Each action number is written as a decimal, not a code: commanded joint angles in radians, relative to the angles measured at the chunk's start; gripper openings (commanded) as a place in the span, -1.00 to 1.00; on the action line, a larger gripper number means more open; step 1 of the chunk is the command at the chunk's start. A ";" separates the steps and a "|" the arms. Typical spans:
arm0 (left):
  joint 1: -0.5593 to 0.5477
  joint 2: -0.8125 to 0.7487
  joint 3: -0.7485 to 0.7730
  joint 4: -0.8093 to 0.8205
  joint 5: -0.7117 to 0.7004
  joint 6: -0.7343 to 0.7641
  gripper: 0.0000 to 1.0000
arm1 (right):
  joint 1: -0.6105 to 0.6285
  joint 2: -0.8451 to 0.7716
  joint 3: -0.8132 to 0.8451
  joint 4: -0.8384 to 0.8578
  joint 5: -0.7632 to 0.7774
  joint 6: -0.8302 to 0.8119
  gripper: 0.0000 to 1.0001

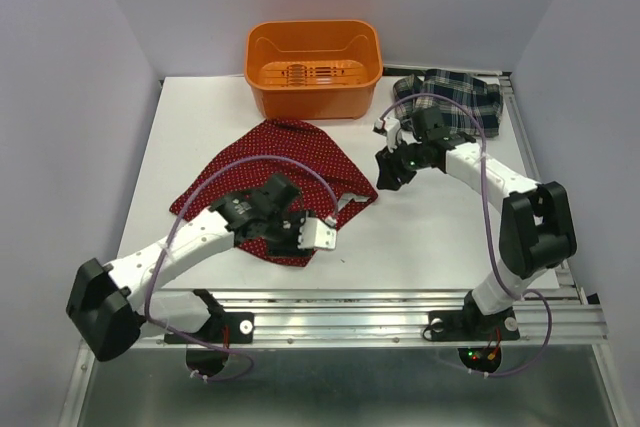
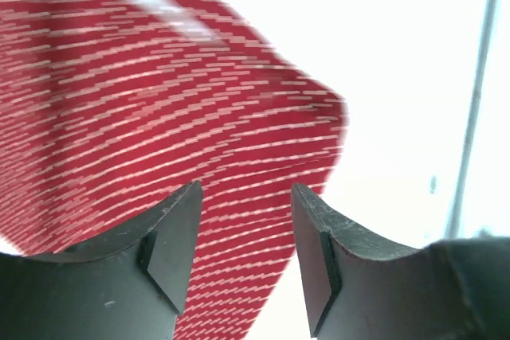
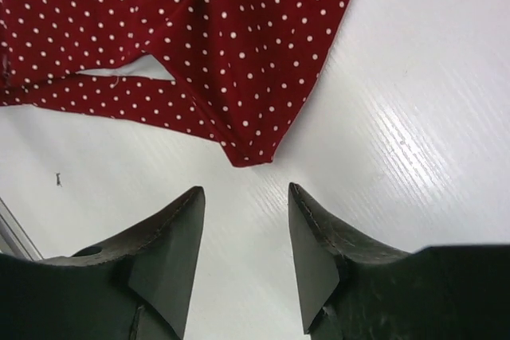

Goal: Fold and stack the skirts
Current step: Flatten the skirt out, then fold the skirt

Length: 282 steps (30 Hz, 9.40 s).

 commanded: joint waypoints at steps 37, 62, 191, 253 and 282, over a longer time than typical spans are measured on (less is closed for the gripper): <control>0.462 -0.181 0.000 0.254 0.000 -0.191 -1.00 | -0.059 -0.021 -0.206 0.410 -0.055 -0.645 0.71; 0.787 0.392 0.034 0.431 0.148 -0.411 -1.00 | 0.166 0.056 0.024 0.243 -0.196 -0.227 -0.20; 0.196 0.147 0.092 0.378 0.071 -0.431 0.15 | -0.095 -0.001 0.053 0.234 0.780 -0.446 0.07; -0.482 0.797 0.416 0.472 0.005 -0.288 -0.83 | -0.372 0.392 0.239 -0.037 0.213 -0.067 -0.52; -0.468 0.587 0.485 0.423 0.082 -0.424 0.10 | -0.372 0.461 0.415 0.014 0.247 -0.046 -0.51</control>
